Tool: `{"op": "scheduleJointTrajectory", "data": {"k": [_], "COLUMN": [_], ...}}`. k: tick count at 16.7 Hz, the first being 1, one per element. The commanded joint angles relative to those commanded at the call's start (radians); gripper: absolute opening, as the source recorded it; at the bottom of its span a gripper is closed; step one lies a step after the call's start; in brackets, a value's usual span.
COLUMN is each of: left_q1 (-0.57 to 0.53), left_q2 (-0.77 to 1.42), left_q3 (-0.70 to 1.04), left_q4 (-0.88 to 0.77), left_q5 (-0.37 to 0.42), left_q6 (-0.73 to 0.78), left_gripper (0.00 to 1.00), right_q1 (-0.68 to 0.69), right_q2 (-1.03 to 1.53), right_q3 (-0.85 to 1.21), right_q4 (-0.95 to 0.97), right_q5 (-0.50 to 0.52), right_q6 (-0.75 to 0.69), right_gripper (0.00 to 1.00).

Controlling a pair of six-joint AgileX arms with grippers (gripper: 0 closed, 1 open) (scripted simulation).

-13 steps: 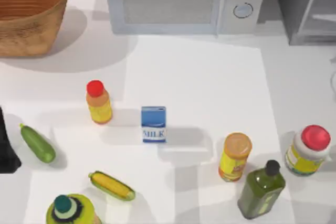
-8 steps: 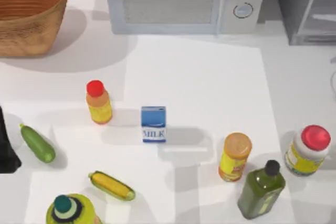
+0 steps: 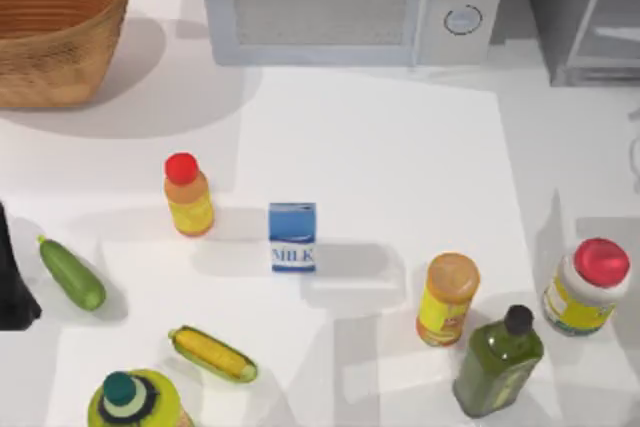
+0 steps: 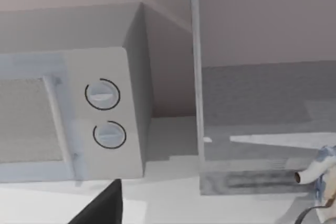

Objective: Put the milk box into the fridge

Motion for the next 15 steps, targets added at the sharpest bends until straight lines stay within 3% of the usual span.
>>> {"op": "scheduleJointTrajectory", "data": {"k": [15], "left_q1": [0.000], "left_q2": [0.000], "left_q3": [0.000], "left_q4": [0.000], "left_q5": [0.000], "left_q6": [0.000], "left_gripper": [1.00], "right_q1": [0.712], "right_q2": [1.363], "right_q3": [0.646], "right_q4": [0.454], "right_q5": [0.673], "right_q6": [0.289], "right_gripper": [1.00]}}
